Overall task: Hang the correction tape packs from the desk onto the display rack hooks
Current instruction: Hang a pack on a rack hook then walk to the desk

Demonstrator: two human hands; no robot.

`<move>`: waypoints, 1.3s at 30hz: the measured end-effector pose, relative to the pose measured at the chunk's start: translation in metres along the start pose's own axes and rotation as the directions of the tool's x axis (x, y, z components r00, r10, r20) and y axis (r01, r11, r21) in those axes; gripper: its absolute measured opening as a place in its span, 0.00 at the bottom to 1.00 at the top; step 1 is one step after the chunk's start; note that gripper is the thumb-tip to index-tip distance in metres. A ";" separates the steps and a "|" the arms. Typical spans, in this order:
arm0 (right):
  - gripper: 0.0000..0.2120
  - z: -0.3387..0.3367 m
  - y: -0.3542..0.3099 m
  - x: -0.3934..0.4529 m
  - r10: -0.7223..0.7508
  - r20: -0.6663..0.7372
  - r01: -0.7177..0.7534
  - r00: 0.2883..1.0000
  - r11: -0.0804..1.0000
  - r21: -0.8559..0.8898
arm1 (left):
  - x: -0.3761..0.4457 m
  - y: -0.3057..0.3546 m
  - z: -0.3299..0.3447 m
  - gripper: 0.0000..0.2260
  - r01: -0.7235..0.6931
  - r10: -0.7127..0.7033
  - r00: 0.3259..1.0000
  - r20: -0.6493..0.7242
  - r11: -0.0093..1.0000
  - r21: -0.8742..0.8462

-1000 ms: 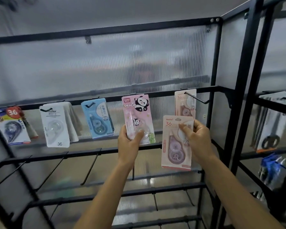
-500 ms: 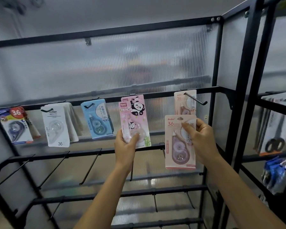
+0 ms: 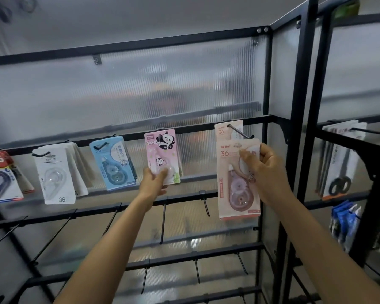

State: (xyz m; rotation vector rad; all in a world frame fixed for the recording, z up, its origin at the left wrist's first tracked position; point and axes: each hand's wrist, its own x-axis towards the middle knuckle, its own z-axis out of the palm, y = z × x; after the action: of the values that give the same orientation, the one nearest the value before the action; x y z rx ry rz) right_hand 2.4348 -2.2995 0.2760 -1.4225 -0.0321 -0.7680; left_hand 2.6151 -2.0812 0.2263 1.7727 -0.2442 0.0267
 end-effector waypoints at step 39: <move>0.14 0.001 0.057 0.135 -0.041 -0.129 -0.049 0.991 0.780 -0.623 | -0.032 -0.024 0.083 0.15 -0.194 0.175 0.980 0.092 0.751 0.632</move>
State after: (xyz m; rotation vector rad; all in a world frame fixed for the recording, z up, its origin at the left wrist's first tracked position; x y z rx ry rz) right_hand 2.5662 -2.3623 0.2885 -1.9973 0.3687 -0.9174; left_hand 2.5787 -2.1522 0.1808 2.4297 -0.4739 0.2578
